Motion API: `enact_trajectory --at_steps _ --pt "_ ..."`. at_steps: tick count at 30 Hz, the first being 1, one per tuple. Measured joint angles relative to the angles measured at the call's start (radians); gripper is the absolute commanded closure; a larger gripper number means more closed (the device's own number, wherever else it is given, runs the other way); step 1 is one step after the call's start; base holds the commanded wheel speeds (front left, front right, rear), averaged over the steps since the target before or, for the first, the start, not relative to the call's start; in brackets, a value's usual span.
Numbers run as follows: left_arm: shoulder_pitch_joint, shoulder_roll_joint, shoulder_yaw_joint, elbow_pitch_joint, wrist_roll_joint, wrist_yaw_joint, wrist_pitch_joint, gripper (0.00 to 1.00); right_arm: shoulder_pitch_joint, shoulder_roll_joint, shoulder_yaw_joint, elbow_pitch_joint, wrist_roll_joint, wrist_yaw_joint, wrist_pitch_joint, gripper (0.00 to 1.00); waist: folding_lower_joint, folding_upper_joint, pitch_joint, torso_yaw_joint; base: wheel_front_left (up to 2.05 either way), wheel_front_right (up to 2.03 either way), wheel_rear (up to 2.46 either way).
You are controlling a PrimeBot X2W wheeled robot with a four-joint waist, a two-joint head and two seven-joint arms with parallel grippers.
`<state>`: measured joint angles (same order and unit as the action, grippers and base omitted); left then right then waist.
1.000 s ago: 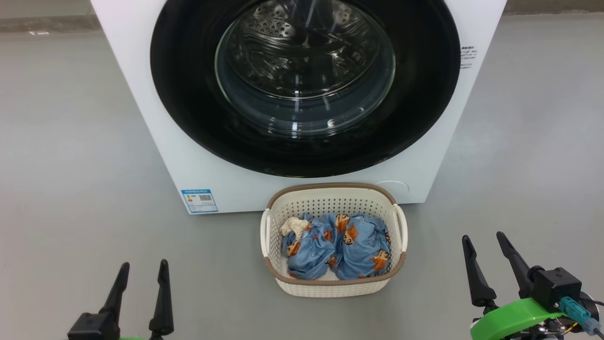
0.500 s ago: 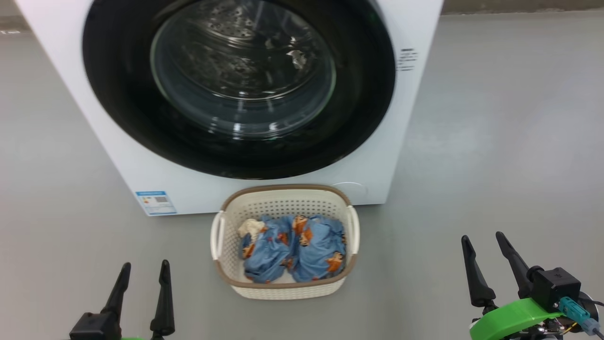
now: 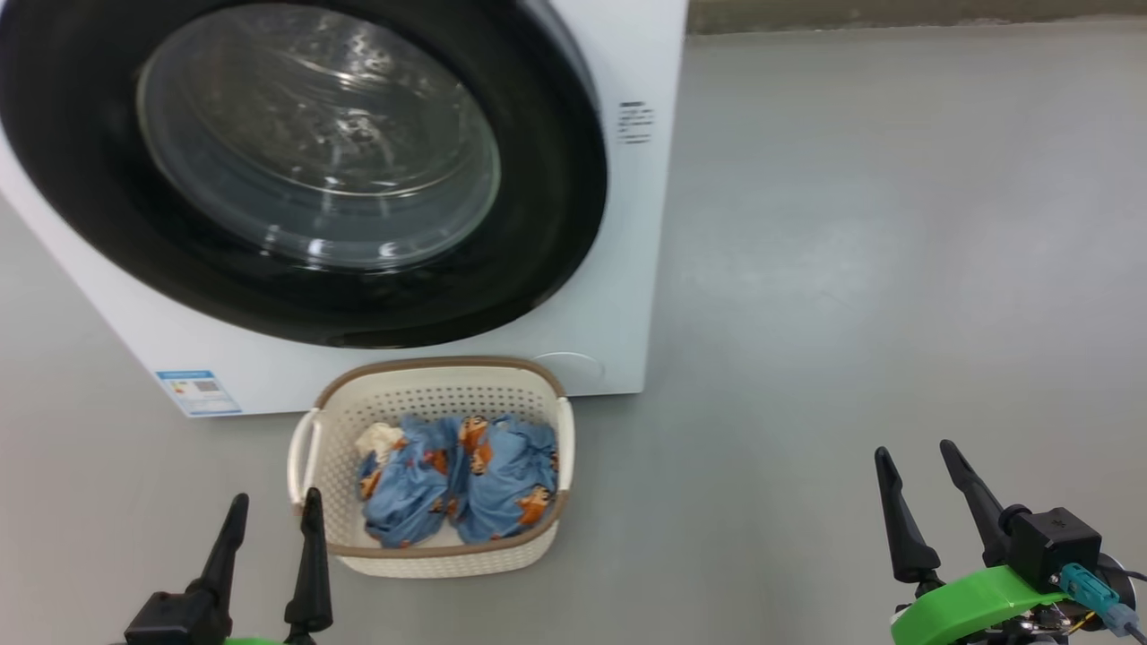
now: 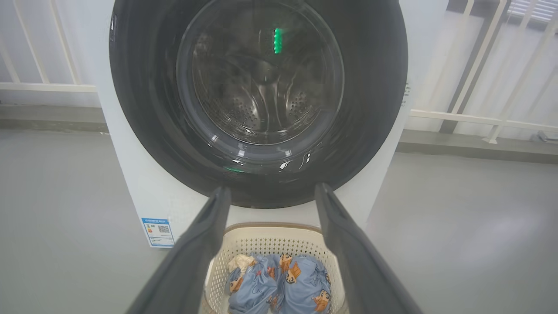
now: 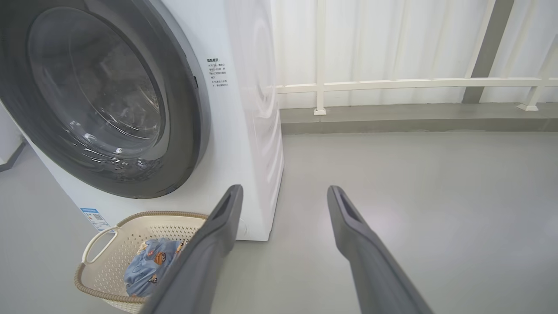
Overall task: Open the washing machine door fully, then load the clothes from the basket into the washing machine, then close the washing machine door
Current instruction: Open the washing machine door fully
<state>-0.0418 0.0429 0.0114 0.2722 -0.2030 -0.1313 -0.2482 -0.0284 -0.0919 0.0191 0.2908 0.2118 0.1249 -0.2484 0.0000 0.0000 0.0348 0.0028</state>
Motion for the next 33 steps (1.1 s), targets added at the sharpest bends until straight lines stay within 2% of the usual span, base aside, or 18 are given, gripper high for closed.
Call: enact_trajectory --at_steps 13,14,16,17,21,33 --pt "0.000 0.000 -0.010 -0.004 0.000 0.000 0.000 0.00 0.000 -0.001 0.001 0.000 0.002 0.000 0.000 0.00 0.0000 0.0000 0.001 0.008 0.39 0.39 -0.79" --pt "0.000 0.000 -0.010 -0.004 0.000 0.000 0.000 0.00 -0.001 0.000 0.003 0.000 0.009 0.000 0.000 0.41 0.0000 0.0000 0.002 0.008 0.00 0.00 0.00" --pt "0.000 0.000 -0.010 -0.004 0.000 0.000 0.000 0.00 -0.004 0.001 0.009 0.002 0.024 0.000 0.000 0.87 0.0000 0.0000 0.003 0.010 0.00 0.00 0.00" --pt "0.000 0.000 -0.011 -0.004 0.000 0.000 0.000 0.00 -0.007 0.003 0.010 0.002 0.039 0.000 0.000 1.00 0.0000 0.0000 0.003 0.010 0.00 0.00 0.00" --pt "0.000 0.000 -0.015 -0.004 -0.007 0.000 0.000 0.00 -0.052 0.016 0.010 -0.005 0.137 0.000 0.000 1.00 0.0000 0.0000 0.009 0.012 0.00 0.00 0.00" --pt "-0.049 -0.001 -0.044 -0.004 -0.044 0.000 -0.002 0.00 -0.339 0.020 0.018 -0.059 0.579 0.000 -0.002 1.00 0.0000 0.0001 0.060 0.034 0.00 0.00 0.00"
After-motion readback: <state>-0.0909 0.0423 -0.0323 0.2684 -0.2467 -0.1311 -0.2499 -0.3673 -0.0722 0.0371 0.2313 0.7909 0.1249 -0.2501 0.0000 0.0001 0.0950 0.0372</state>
